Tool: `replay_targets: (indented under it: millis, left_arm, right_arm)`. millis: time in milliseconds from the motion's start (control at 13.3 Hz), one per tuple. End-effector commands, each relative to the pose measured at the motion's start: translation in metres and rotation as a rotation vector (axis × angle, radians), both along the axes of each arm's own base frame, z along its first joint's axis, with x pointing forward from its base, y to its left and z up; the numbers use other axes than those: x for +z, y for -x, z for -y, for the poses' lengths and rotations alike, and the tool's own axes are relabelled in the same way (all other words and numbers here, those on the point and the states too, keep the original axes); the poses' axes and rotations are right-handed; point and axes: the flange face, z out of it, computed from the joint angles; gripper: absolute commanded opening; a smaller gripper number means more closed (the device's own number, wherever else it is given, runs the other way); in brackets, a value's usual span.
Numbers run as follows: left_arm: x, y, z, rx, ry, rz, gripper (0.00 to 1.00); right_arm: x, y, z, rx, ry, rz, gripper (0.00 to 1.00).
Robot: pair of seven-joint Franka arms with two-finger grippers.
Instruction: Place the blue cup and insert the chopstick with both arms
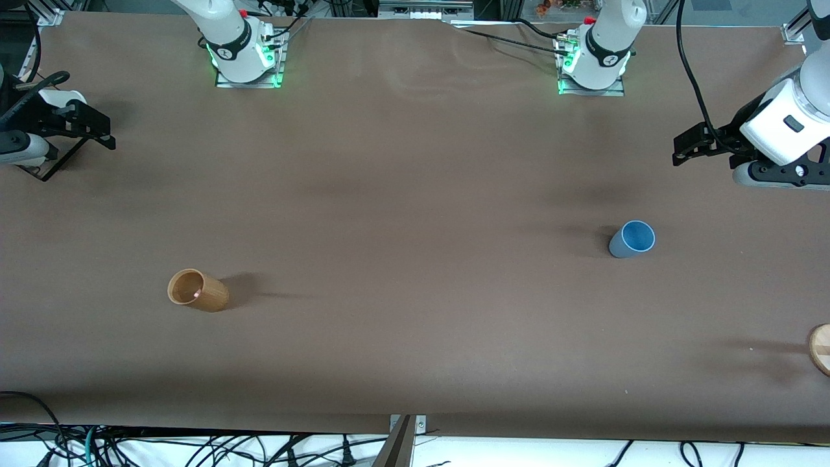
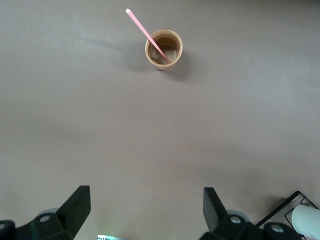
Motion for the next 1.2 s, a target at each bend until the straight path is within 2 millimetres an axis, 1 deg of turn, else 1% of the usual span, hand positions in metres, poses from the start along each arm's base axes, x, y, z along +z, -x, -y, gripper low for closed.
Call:
replay_targets:
  millis: [0, 150, 225, 1125]
  left_arm:
    - [0.0057, -0.0031, -0.0017, -0.025, -0.004, 0.001, 1.0]
    - [0.0057, -0.0031, -0.0017, -0.025, -0.004, 0.001, 1.0]
    - [0.0057, -0.0031, -0.0017, -0.025, -0.004, 0.001, 1.0]
    - [0.0057, -0.0032, -0.0033, -0.022, -0.005, 0.001, 1.0]
  right_arm:
    - [0.0075, -0.0019, -0.0017, 0.0, -0.002, 0.006, 1.0]
    - [0.01, -0.0029, -0.007, 0.019, 0.004, 0.01, 1.0]
    - [0.0101, -0.0029, -0.0017, 0.013, 0.0, 0.01, 1.0]
    - [0.0092, -0.0027, -0.001, 0.015, -0.002, 0.007, 1.0]
